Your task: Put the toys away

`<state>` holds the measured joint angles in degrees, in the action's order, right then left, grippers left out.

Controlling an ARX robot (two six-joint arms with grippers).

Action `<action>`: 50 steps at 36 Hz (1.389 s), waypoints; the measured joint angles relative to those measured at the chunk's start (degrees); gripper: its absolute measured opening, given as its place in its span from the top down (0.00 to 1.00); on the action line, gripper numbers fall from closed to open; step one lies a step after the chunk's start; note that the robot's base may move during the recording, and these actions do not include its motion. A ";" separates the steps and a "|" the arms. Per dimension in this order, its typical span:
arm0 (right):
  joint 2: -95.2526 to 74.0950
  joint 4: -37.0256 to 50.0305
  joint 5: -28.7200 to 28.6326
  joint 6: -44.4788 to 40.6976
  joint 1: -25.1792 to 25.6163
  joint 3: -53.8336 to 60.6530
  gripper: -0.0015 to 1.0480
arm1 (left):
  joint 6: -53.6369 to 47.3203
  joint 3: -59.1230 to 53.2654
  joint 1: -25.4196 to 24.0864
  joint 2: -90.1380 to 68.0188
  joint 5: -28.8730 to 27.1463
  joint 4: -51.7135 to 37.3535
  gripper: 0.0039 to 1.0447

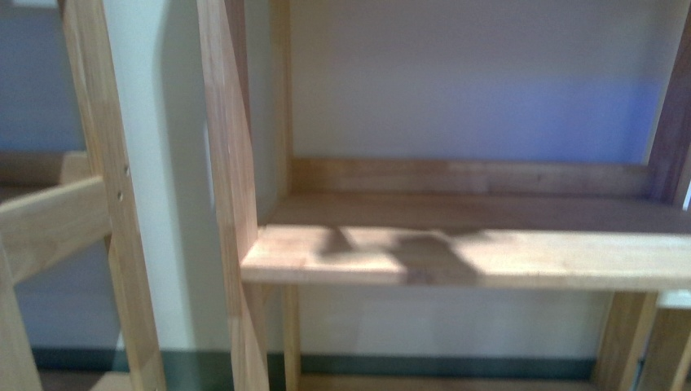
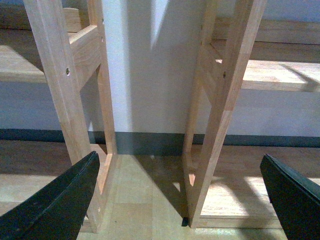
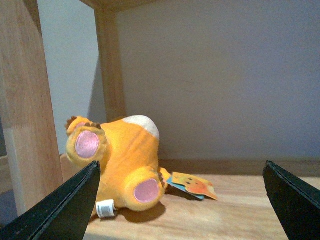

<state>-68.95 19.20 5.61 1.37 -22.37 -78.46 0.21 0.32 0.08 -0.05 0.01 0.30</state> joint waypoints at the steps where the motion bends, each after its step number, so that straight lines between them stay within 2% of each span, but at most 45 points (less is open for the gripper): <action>1: 1.68 0.39 0.81 -0.72 -0.11 1.97 0.06 | 0.00 0.00 0.00 0.00 0.00 0.00 0.06; 13: 20.31 1.42 5.57 -6.16 0.04 24.30 0.06 | 0.00 0.00 0.00 0.00 0.00 0.00 0.06; 21: 36.28 -5.86 7.74 -6.47 2.80 39.10 0.06 | 0.00 0.00 0.00 0.00 0.00 0.00 0.06; 24: 41.88 -8.72 8.68 -6.45 3.65 42.69 0.06 | 0.00 0.00 0.00 0.00 0.00 0.00 0.06; 31: 47.45 -8.61 7.23 -6.05 5.18 47.84 0.06 | 0.00 0.00 0.00 0.00 0.00 0.00 0.06; 35: 48.76 -9.25 8.90 -5.79 5.22 51.74 0.07 | 0.00 0.00 0.00 0.00 0.00 0.00 0.06; 37: 49.59 -17.27 10.45 -4.13 5.40 51.65 0.15 | 0.00 0.00 0.00 0.00 0.02 0.00 0.06; 39: 51.47 -24.68 8.85 -3.02 7.08 53.92 0.27 | 0.00 0.00 0.00 0.00 -0.02 0.00 0.06; 45: 56.04 -23.82 3.72 -2.10 12.39 61.11 0.59 | 0.00 0.00 0.00 0.00 -0.02 0.00 0.06; 48: 57.92 -23.19 -3.02 -1.90 17.25 63.36 0.73 | 0.00 0.00 0.00 0.00 0.00 0.00 0.06; 50: 58.66 -22.86 -4.90 -1.90 19.85 64.50 0.80 | 0.00 0.00 0.00 0.00 0.00 0.00 0.06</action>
<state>-10.28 -3.66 0.71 -0.54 -2.52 -13.96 0.21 0.32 0.08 -0.05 0.01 0.30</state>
